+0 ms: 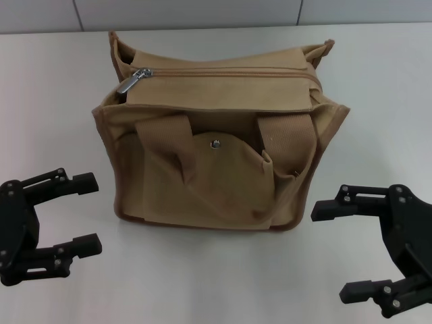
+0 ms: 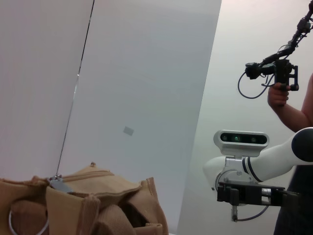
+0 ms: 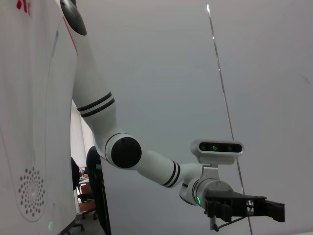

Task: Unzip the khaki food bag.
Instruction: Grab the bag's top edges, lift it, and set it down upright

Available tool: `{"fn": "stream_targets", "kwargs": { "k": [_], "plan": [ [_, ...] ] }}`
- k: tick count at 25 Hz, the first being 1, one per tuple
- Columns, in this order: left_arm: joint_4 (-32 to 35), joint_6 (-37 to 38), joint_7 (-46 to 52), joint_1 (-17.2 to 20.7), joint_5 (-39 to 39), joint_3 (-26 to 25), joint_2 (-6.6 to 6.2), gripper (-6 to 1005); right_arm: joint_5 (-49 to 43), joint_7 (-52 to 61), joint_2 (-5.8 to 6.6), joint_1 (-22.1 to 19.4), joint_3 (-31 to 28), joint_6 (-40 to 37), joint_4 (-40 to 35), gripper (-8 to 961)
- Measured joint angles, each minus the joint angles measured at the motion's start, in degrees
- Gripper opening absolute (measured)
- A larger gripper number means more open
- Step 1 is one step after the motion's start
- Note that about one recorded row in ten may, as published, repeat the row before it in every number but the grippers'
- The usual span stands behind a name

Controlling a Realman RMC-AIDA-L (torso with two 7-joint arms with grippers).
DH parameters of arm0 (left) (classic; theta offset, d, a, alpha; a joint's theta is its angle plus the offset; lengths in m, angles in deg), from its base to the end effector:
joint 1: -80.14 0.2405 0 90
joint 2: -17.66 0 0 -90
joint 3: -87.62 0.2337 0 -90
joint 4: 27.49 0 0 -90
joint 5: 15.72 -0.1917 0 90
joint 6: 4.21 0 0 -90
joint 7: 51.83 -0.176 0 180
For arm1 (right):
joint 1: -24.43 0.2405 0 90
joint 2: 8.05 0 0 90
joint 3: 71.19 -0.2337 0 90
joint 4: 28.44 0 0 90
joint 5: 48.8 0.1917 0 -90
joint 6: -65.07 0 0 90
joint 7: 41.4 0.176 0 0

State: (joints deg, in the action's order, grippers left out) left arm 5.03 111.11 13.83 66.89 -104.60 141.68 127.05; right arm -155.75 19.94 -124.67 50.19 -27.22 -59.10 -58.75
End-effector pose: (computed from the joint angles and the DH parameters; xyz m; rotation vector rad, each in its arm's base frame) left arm -0.2404 0.2068 0.0455 -2.7608 -0.4018 -1.1920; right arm 0.1872 0.2095 0.0104 2.7099 -0.1206 -1.2375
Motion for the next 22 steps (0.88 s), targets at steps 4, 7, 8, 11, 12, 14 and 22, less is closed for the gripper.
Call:
{"fn": "stream_targets", "kwargs": {
  "k": [4,7,8,11,12,14,22],
  "plan": [
    [0.1,0.0,0.1,-0.3,0.0,0.2,0.06,834,0.0,0.0,-0.07,0.0,0.0,0.1,0.0,838],
    [0.1,0.0,0.2,-0.8,-0.2,1.3,0.2,833,0.0,0.0,-0.16,0.0,-0.2,0.6,0.1,838],
    [0.1,0.0,0.2,-1.0,-0.2,1.8,0.23,833,0.0,0.0,-0.21,0.0,-0.3,1.1,0.2,838],
    [0.1,0.0,0.3,-1.3,-0.2,2.5,0.35,833,0.0,0.1,-0.27,-0.1,-0.4,2.5,0.4,838],
    [0.1,0.0,0.3,-1.4,-0.2,2.5,0.39,833,0.0,0.1,-0.34,-0.2,-0.4,2.8,0.4,838],
    [0.1,0.0,0.3,-1.4,-0.2,2.5,0.41,833,0.0,0.1,-0.55,-0.3,-0.4,3.1,0.4,837],
    [-0.3,-0.3,0.1,-1.4,-0.2,2.3,0.51,832,0.1,0.2,-0.79,-0.6,-0.5,3.6,0.2,837]
  ]
}}
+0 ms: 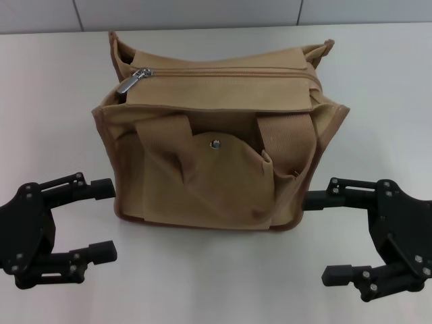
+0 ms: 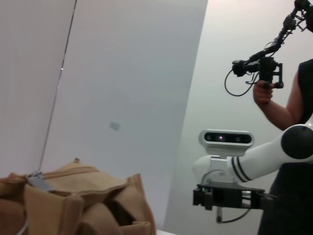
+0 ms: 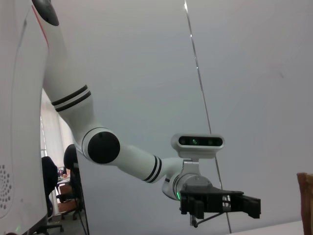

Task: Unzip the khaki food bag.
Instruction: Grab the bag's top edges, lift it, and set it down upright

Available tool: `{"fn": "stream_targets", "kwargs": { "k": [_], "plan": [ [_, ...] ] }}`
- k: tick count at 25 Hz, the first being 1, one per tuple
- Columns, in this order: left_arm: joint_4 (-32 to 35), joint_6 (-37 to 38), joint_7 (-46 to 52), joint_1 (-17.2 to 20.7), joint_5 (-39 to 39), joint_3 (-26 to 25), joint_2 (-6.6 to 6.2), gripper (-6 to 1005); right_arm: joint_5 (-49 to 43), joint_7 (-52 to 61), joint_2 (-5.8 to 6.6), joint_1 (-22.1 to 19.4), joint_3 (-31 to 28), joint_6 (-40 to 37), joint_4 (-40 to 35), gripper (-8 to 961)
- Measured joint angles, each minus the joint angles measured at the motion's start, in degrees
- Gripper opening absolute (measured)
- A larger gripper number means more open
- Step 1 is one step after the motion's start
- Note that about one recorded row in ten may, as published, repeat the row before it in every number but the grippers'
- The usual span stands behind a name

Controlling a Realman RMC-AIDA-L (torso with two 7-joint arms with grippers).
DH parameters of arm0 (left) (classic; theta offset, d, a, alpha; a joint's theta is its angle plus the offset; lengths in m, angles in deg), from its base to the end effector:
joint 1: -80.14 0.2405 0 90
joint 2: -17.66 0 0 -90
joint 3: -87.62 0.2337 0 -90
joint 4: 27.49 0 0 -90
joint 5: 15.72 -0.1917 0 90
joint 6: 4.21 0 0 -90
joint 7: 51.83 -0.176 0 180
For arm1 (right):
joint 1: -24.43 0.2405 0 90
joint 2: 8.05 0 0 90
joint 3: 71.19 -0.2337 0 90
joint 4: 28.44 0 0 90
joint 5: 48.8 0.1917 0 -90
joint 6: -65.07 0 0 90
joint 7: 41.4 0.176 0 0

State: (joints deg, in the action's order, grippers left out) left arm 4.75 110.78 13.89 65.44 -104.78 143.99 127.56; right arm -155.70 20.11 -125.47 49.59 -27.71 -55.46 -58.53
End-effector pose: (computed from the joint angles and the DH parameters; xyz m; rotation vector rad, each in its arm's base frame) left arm -0.2335 0.2084 0.0365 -2.8135 -0.3896 -1.1991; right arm 0.1904 0.2157 0.0018 2.7649 -0.1802 -1.2381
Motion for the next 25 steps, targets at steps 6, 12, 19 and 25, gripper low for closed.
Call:
{"fn": "stream_targets", "kwargs": {
  "k": [6,12,19,25],
  "plan": [
    [-0.2,-4.1,-0.2,0.9,0.0,-0.4,0.21,832,0.3,0.0,0.0,0.0,-0.1,0.2,0.0,838],
    [-0.3,-9.9,-0.3,1.9,-0.1,-0.5,0.5,831,0.4,0.0,-0.07,0.1,-0.2,0.6,0.2,837],
    [-0.9,-13.7,-0.3,2.4,-1.5,-1.1,0.54,830,0.5,0.0,-0.09,-0.1,-0.2,0.7,0.2,837],
    [-1.6,-19.8,-0.4,2.4,-1.8,-4.7,2.95,830,0.5,0.0,-0.17,0.0,-0.2,0.7,0.2,838]
  ]
}}
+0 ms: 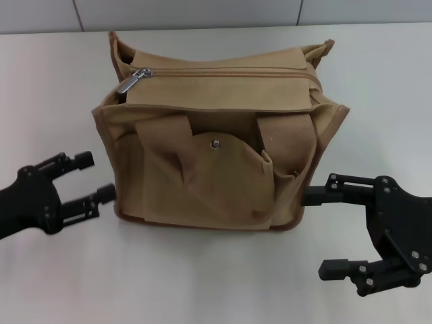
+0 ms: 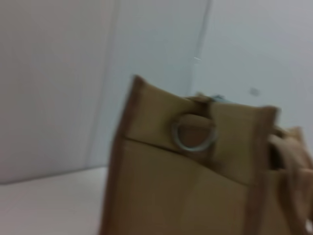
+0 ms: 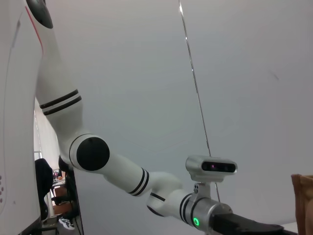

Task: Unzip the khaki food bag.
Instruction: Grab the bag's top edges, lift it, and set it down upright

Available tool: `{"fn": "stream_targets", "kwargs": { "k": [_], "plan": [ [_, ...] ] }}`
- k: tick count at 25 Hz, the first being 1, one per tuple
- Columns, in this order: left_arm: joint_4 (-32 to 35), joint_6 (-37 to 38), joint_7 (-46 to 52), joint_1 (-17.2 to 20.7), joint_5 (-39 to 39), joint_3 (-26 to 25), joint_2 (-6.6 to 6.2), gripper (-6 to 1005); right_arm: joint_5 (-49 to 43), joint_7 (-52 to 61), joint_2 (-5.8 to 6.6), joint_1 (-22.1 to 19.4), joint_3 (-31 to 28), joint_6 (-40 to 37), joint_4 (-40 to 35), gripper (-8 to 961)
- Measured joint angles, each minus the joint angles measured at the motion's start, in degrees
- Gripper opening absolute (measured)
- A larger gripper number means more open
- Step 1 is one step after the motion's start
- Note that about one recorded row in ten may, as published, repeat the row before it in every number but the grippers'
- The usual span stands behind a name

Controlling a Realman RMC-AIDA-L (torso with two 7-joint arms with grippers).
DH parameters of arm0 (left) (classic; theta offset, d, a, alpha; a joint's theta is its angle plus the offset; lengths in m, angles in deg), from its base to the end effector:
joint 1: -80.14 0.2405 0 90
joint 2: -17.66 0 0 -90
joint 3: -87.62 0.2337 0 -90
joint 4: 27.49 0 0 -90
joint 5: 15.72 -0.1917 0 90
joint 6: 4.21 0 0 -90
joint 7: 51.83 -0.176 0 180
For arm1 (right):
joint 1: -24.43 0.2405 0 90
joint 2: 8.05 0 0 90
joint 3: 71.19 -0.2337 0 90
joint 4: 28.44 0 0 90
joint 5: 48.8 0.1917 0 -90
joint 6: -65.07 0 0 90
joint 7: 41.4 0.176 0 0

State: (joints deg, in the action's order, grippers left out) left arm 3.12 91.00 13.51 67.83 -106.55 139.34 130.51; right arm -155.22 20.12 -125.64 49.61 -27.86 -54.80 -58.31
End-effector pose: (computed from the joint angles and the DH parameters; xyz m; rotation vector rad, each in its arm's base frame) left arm -0.2783 0.2420 0.0136 -2.5411 -0.6425 -0.9070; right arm 0.1898 0.2178 0.0008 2.7734 -0.1888 -1.2515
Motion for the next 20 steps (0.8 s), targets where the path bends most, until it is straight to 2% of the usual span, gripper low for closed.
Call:
{"fn": "stream_targets", "kwargs": {
  "k": [1,2,4,5,8,9,10,11,15,20],
  "plan": [
    [0.0,0.0,0.0,0.0,0.0,0.0,0.0,830,0.0,0.0,0.0,0.0,0.0,0.0,0.0,838],
    [0.3,-1.8,-0.4,0.0,-0.1,-2.0,1.4,830,0.0,0.0,0.0,0.0,0.0,0.0,0.0,838],
    [0.3,-1.8,-0.4,0.0,-0.1,-2.0,1.4,829,0.0,0.0,0.0,0.0,0.0,0.0,0.0,837],
    [0.2,-2.3,-1.2,-0.4,-0.1,-2.7,2.31,829,0.0,0.0,-0.01,0.0,0.0,0.0,0.0,837],
    [0.2,-2.3,-1.2,-0.4,-0.1,-2.7,2.31,829,0.0,0.0,-0.01,0.0,-0.1,0.1,0.0,837],
    [-0.1,-3.1,-2.6,-1.4,-0.1,-2.7,3.83,829,0.0,0.0,-0.01,0.0,-0.1,0.1,0.0,837],
    [-0.1,-3.1,-2.6,-1.4,-0.1,-2.7,3.83,827,0.0,0.0,-0.01,0.0,-0.1,0.1,0.0,837],
    [-0.1,-3.4,-4.3,-1.6,-0.1,-2.8,4.84,825,0.0,0.0,-0.01,0.0,-0.1,0.1,0.0,837],
    [-0.1,-3.8,-6.0,-1.7,0.2,-3.1,5.36,818,0.0,0.0,-0.01,0.0,-0.1,0.2,0.0,838],
    [-0.1,-3.5,-6.1,-1.6,0.5,-3.3,5.16,683,0.0,0.0,-0.01,-0.1,-0.7,0.2,0.0,838]
  ]
}}
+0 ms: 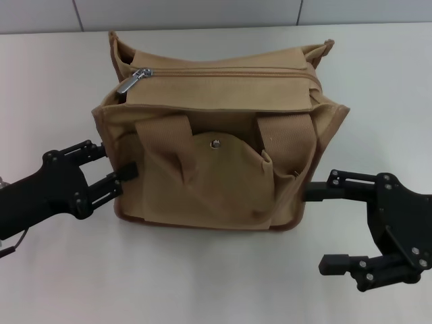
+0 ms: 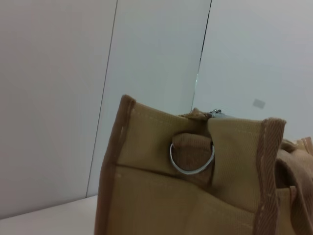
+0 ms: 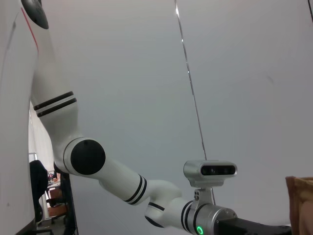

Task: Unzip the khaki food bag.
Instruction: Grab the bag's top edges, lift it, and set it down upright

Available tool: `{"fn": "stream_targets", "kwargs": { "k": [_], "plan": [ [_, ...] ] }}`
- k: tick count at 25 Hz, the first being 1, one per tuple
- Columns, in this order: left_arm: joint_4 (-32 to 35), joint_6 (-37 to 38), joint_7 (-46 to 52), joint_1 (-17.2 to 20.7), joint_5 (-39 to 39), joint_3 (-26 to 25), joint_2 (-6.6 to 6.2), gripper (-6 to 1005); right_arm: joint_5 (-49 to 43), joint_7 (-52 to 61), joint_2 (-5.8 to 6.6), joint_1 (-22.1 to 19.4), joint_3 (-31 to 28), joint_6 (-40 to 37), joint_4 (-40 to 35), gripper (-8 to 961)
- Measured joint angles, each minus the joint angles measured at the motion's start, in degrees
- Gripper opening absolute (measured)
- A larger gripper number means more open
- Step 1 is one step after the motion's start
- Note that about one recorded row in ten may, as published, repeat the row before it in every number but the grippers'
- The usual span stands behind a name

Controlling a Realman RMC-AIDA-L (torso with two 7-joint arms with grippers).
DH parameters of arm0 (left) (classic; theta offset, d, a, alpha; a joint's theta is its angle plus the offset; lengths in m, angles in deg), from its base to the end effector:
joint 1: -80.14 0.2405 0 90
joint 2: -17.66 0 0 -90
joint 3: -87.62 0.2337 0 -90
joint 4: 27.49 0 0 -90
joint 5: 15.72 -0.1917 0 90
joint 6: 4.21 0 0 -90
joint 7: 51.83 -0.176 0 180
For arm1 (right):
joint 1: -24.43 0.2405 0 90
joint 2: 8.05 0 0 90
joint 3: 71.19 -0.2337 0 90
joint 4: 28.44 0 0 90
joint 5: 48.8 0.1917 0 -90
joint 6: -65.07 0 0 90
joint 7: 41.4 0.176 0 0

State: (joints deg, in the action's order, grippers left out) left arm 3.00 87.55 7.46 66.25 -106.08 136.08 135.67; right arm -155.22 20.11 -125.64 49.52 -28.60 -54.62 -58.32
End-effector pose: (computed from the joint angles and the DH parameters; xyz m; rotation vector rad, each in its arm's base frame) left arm -0.2618 0.2571 -0.0064 -2.4540 -0.5421 -0.9472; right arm 0.1905 0.2193 0.0019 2.7841 -0.1945 -1.2630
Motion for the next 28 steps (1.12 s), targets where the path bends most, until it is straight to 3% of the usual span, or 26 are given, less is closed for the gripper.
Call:
{"fn": "stream_targets", "kwargs": {
  "k": [6,11,22,26,28],
  "plan": [
    [0.0,0.1,-0.6,0.1,0.2,-0.4,0.13,489,0.0,-0.1,0.0,-0.1,-0.1,0.0,0.0,838],
    [0.0,0.2,-1.3,0.0,0.2,-0.7,0.17,228,0.0,-0.1,0.0,-0.1,-0.1,0.0,0.0,838],
    [0.0,0.2,-1.5,0.0,0.2,-1.6,0.3,57,0.0,-0.1,0.0,-0.1,-0.1,0.7,0.0,838],
    [0.1,0.7,-1.8,-0.2,0.2,-4.8,0.26,57,0.0,-0.2,-0.06,-0.1,-0.1,0.7,0.1,837],
    [0.7,2.1,-1.6,-1.2,0.1,-8.9,0.02,57,0.0,-0.5,-0.18,-0.1,-0.1,0.7,0.1,837]
  ]
}}
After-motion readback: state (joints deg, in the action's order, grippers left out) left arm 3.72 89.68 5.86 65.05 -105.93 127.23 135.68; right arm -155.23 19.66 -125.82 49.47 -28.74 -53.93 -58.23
